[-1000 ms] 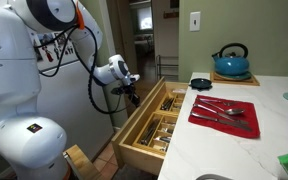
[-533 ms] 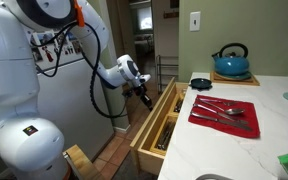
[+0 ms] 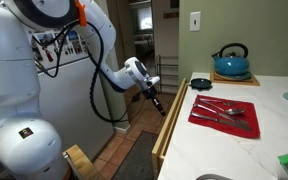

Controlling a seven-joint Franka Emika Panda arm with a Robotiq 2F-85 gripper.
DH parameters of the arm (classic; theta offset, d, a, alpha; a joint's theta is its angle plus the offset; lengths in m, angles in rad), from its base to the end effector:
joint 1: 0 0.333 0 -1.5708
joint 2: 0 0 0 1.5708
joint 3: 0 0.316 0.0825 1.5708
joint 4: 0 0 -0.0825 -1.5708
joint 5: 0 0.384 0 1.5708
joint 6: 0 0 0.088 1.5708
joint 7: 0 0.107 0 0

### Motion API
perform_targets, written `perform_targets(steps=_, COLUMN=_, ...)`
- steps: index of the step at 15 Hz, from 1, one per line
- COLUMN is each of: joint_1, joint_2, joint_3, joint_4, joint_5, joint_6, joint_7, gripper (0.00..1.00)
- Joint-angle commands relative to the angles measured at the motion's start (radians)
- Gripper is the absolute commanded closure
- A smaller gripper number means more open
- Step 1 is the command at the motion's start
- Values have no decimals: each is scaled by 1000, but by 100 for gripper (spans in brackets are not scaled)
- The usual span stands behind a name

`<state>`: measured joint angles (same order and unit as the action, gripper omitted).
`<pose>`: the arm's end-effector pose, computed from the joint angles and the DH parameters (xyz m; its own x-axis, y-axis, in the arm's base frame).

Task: Close the open drawer

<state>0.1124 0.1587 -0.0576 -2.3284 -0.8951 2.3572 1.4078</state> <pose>0.5078 0.0172 0.2633 0.7654 -0.4819 0.4265 -0.6338 -0.6793 0.3698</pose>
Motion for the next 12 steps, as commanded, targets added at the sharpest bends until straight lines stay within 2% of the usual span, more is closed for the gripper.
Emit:
perform_targets(steps=1, joint_1=-21, joint_2=22, joint_3=-4, joint_4=11, joint_5=-78, joint_6=-40, joint_7=146, gripper=100)
perform_targets(steps=3, joint_1=-32, joint_2=21, joint_3=5, joint_4=8, joint_5=-78, joint_6=-29, joint_7=153, gripper=100)
perform_targets(steps=5, joint_1=-39, joint_2=-8, joint_3=23, joint_4=-9, joint_5=-42, joint_6=19, joint_7=102, gripper=100)
perform_targets(steps=7, joint_1=-48, joint_2=-51, joint_3=48, joint_4=-31, joint_5=47, joint_6=78, joint_7=-17, gripper=100)
perform_targets(steps=8, joint_1=-49, joint_2=-75, joint_3=56, joint_4=-39, joint_5=84, joint_6=100, joint_7=-66, gripper=97)
perform_targets(steps=9, joint_1=-52, joint_2=-99, joint_3=68, joint_4=-51, joint_5=155, joint_6=130, joint_7=-159, gripper=73)
perform_targets(steps=11, joint_1=-54, joint_2=-150, joint_3=87, joint_4=-72, joint_5=311, joint_6=162, joint_7=-313, gripper=70)
perform_targets(steps=12, joint_1=-47, joint_2=-174, joint_3=95, joint_4=-82, joint_5=387, joint_6=166, joint_7=-391, gripper=64)
